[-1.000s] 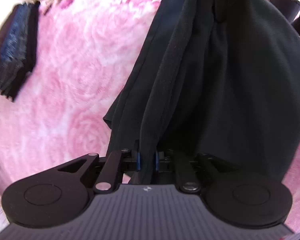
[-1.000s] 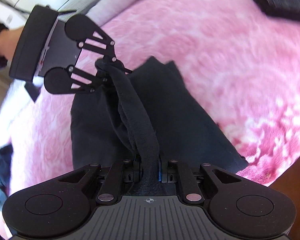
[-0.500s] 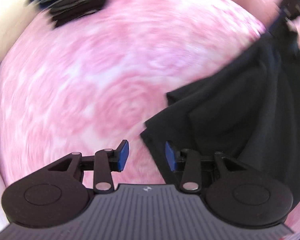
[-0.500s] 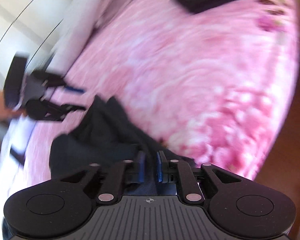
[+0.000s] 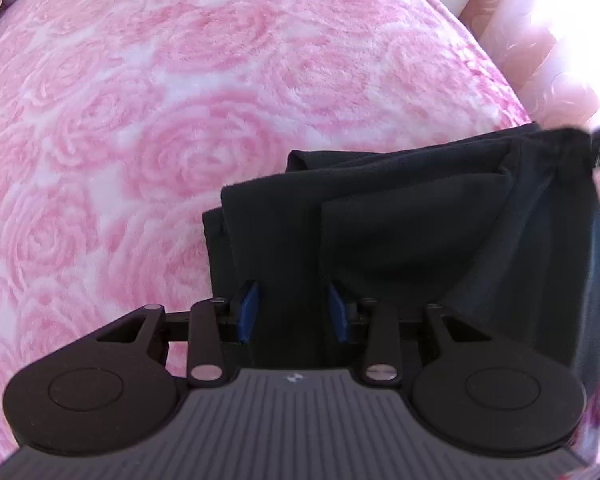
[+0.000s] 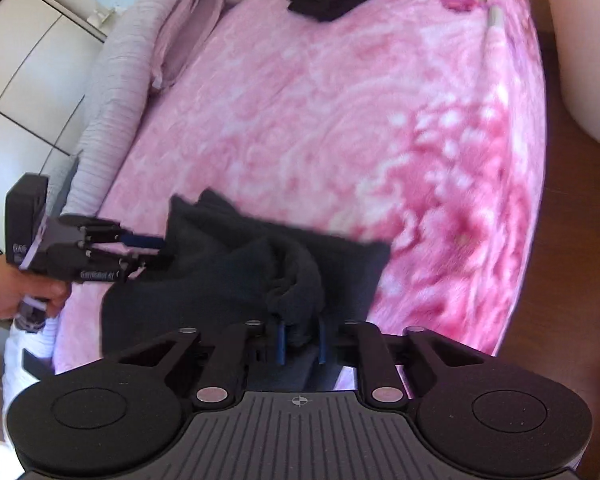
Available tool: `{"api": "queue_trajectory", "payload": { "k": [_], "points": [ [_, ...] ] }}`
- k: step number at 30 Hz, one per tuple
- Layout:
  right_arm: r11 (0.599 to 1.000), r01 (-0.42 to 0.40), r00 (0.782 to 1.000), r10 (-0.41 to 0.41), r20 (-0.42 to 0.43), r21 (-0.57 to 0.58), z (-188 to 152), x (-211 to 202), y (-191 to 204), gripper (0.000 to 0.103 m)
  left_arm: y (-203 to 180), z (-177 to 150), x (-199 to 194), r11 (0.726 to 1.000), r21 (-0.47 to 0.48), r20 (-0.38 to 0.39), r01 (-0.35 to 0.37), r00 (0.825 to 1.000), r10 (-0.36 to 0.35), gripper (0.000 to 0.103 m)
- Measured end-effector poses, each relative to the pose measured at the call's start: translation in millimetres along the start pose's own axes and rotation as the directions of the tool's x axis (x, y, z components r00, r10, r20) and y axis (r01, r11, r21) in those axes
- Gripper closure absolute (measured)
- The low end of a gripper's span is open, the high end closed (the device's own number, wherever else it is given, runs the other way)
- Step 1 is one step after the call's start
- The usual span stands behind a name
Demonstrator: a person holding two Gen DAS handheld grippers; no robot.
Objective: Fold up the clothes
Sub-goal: 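Fold the lifted strip end over onto the sweatshirt with both grippers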
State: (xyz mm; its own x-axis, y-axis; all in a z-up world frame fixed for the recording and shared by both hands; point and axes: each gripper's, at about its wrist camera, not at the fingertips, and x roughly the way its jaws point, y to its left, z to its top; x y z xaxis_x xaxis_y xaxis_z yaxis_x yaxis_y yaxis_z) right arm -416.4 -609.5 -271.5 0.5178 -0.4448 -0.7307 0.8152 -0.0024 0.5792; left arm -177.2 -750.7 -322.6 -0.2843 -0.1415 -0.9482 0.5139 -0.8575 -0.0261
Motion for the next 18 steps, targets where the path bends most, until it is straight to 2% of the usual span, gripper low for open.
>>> {"api": "queue_trajectory", "payload": {
  "k": [4, 10, 15, 18],
  "points": [
    [1.0, 0.002, 1.0, -0.002, -0.011, -0.005, 18, 10, -13, 0.089, 8, 4, 9, 0.998, -0.045, 0.005, -0.038, 0.999, 0.038, 0.066],
    [0.995, 0.027, 1.0, -0.025, -0.014, 0.095, 12, 11, -36, 0.089, 10, 5, 10, 0.998, -0.045, 0.003, -0.042, 0.999, 0.042, 0.067],
    [0.994, 0.061, 0.997, -0.064, 0.033, 0.091, 9, -6, -28, 0.089, 19, 2, -1, 0.992, -0.107, 0.02, -0.062, 0.998, 0.065, 0.088],
    [0.994, 0.045, 0.998, -0.051, 0.049, 0.101, 9, -12, -24, 0.089, 24, 3, -12, 0.987, -0.158, 0.064, -0.023, 0.997, 0.034, 0.088]
  ]
}}
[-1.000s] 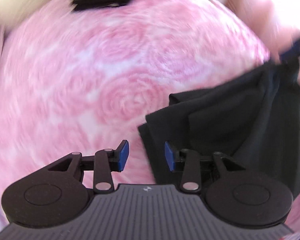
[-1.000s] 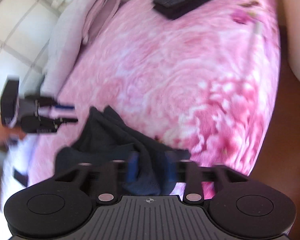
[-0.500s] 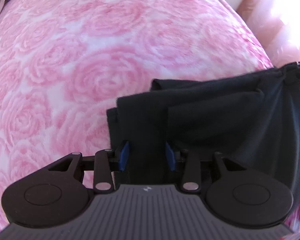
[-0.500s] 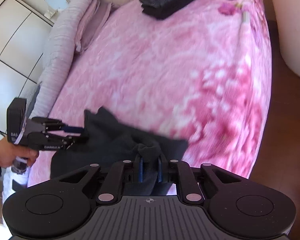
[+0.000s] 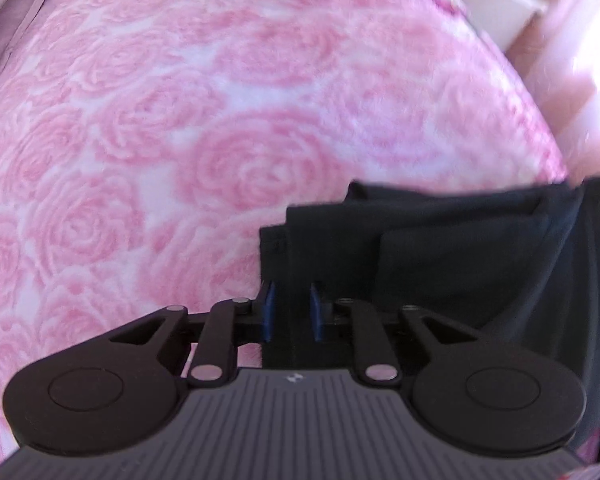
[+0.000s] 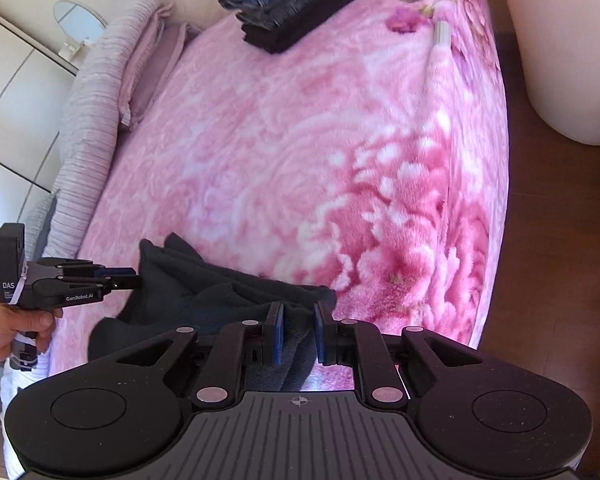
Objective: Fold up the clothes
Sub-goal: 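Fold the lifted strip end over onto the sweatshirt with both grippers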
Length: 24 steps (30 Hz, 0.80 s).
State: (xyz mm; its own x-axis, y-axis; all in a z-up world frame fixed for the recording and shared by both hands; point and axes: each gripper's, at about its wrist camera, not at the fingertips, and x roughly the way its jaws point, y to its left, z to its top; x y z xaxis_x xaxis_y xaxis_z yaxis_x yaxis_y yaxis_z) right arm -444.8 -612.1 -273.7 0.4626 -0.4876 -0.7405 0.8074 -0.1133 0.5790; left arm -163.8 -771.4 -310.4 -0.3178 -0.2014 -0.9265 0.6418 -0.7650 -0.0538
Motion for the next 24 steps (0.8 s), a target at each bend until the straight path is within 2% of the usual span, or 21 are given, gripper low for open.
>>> {"api": "queue_trajectory", "payload": {
  "k": [1, 3, 4, 8, 11, 14, 17, 20, 24],
  "points": [
    [1.0, -0.006, 1.0, 0.006, -0.001, 0.004, 0, 0, 0, 0.089, 0, 1, -1, 1.0, -0.012, 0.009, 0.022, 1.0, -0.022, 0.088],
    [1.0, -0.007, 1.0, 0.007, -0.011, -0.003, -1, 4, 0, 0.089, 0, 4, -1, 0.998, -0.032, 0.026, 0.062, 0.998, -0.061, 0.077],
    [1.0, -0.007, 1.0, 0.006, -0.019, -0.008, 0, 7, 1, 0.089, -1, 6, 3, 0.998, -0.023, 0.023, 0.059, 0.998, -0.059, 0.077],
    [0.999, -0.001, 0.999, -0.001, -0.034, -0.04, 8, 18, 1, 0.089, -7, 12, 28, 1.0, 0.022, -0.012, -0.012, 1.0, 0.013, 0.079],
    [0.998, 0.014, 0.999, -0.016, -0.035, -0.063, 19, 28, -3, 0.089, -5, 14, 38, 1.0, 0.01, -0.01, -0.026, 1.0, 0.026, 0.079],
    [0.996, 0.051, 0.998, -0.054, -0.033, -0.071, 29, 30, -7, 0.089, -6, 15, 30, 0.997, 0.048, -0.003, -0.056, 0.998, 0.056, 0.078],
    [0.988, 0.097, 0.995, -0.097, 0.001, -0.121, 33, 15, 0, 0.089, -3, 8, 7, 0.992, 0.051, 0.033, -0.111, 0.993, 0.11, 0.081],
    [0.972, 0.125, 0.992, -0.12, 0.039, -0.201, 25, -6, 22, 0.089, -13, -10, -26, 0.992, 0.094, 0.08, -0.085, 0.994, 0.078, 0.081],
    [0.959, 0.108, 0.994, -0.105, 0.027, -0.263, -9, -17, 60, 0.088, -48, -47, -55, 0.98, 0.2, 0.085, 0.017, 0.996, -0.035, 0.08]
  ]
}}
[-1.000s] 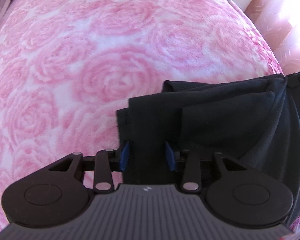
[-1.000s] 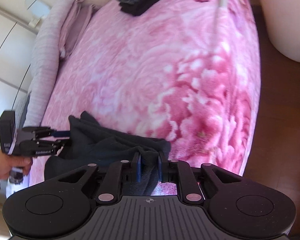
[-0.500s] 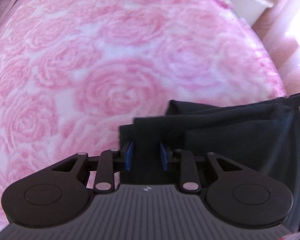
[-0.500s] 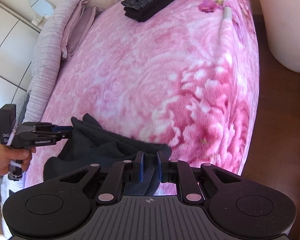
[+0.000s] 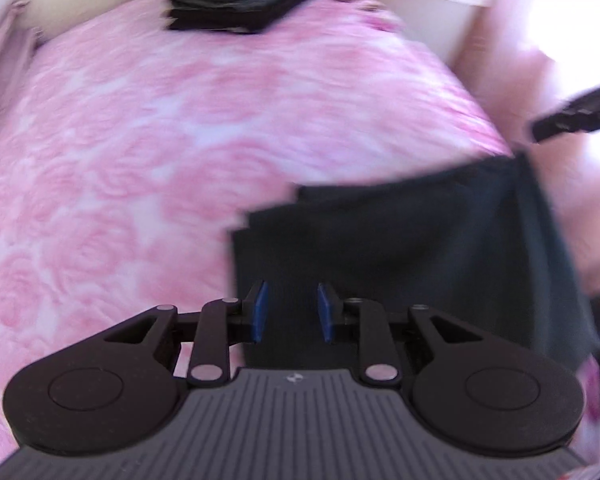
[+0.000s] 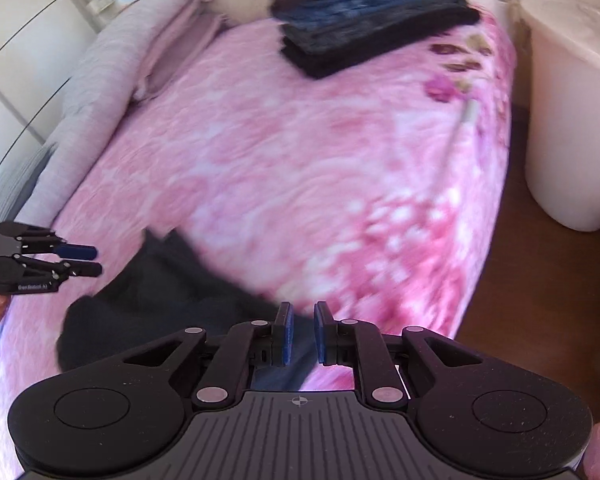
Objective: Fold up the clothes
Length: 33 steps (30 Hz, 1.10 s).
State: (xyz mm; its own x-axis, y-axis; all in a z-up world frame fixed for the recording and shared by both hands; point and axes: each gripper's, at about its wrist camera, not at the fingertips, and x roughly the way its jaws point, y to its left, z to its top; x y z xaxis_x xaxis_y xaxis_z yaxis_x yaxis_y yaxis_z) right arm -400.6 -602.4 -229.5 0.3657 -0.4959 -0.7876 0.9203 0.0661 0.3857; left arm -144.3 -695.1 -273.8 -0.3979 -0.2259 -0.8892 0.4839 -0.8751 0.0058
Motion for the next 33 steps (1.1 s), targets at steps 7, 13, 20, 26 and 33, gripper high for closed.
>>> {"api": "queue_trajectory", "payload": {
  "k": [7, 13, 20, 26, 33],
  "points": [
    [0.995, -0.032, 0.999, 0.03, -0.03, -0.092, -39, 4, 55, 0.04, -3, -11, 14, 0.991, -0.126, 0.024, 0.045, 0.999, -0.042, 0.078],
    [0.994, -0.006, 1.0, 0.005, -0.014, -0.113, -29, 13, 45, 0.04, 38, 26, 62, 0.962, -0.228, 0.01, 0.149, 0.989, -0.15, 0.077],
    [0.997, 0.031, 0.999, -0.032, -0.015, -0.076, -5, 23, 9, 0.04, 51, 48, 65, 0.962, -0.217, 0.034, 0.167, 0.986, -0.163, 0.103],
    [0.996, 0.026, 0.999, -0.029, -0.029, -0.081, 4, 32, 2, 0.04, 69, 47, 70, 0.969, -0.239, 0.061, 0.061, 0.997, -0.048, 0.103],
    [0.997, 0.027, 0.999, -0.029, -0.028, -0.07, 2, 35, 5, 0.04, 83, 32, 68, 0.902, -0.361, 0.081, 0.236, 0.972, -0.222, 0.077]
  ]
}}
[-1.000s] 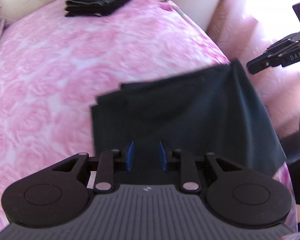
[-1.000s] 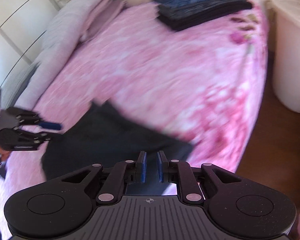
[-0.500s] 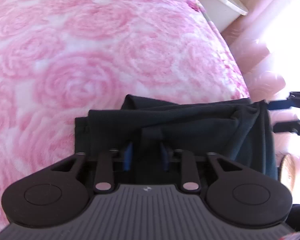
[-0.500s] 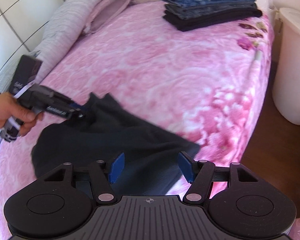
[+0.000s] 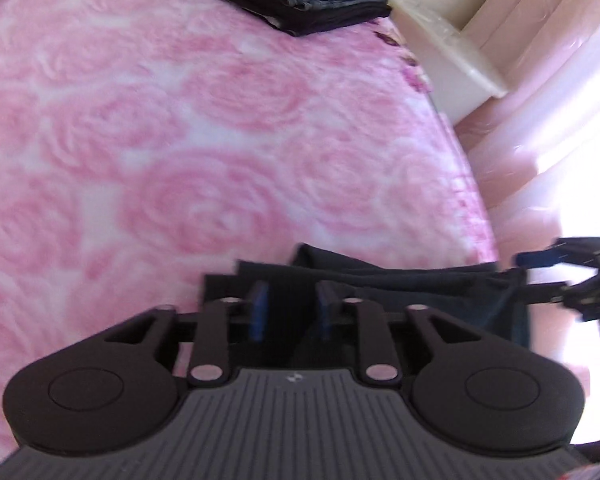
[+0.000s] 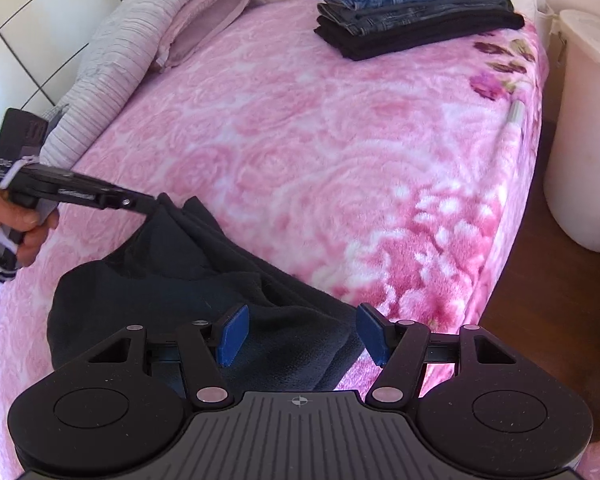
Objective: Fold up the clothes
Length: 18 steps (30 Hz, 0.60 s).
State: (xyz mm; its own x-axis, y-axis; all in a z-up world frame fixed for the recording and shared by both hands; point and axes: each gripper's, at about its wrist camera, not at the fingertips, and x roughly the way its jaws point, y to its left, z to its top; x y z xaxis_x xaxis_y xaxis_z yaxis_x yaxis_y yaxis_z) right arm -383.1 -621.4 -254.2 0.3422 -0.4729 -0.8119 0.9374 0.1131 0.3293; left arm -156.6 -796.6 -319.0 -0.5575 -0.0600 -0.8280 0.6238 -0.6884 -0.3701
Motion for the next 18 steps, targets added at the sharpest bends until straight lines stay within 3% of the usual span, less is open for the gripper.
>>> {"api": "queue_trajectory", "payload": {
  "k": [4, 11, 16, 17, 18],
  "points": [
    [1.0, 0.005, 1.0, -0.005, -0.013, 0.007, -3, 5, 2, 0.04, -1, -1, 7, 0.999, -0.009, -0.036, 0.035, 0.999, -0.035, 0.077],
    [0.999, 0.016, 1.0, -0.016, 0.008, 0.04, -2, -1, 0, 0.04, 7, -1, -16, 0.996, -0.04, 0.021, 0.08, 0.997, -0.079, 0.077],
    [0.997, 0.001, 1.0, -0.002, 0.005, 0.072, -4, 2, -2, 0.04, -5, -5, 4, 0.993, 0.036, -0.059, 0.114, 0.992, -0.112, 0.078],
    [0.997, -0.004, 1.0, 0.004, 0.007, 0.082, -4, 2, -2, 0.04, -8, -6, 10, 0.992, 0.052, -0.072, 0.112, 0.991, -0.108, 0.079],
    [0.996, -0.007, 1.0, 0.006, 0.006, 0.088, -5, 2, -3, 0.04, -10, -7, 14, 0.992, 0.058, -0.076, 0.109, 0.992, -0.105, 0.09]
  ]
}}
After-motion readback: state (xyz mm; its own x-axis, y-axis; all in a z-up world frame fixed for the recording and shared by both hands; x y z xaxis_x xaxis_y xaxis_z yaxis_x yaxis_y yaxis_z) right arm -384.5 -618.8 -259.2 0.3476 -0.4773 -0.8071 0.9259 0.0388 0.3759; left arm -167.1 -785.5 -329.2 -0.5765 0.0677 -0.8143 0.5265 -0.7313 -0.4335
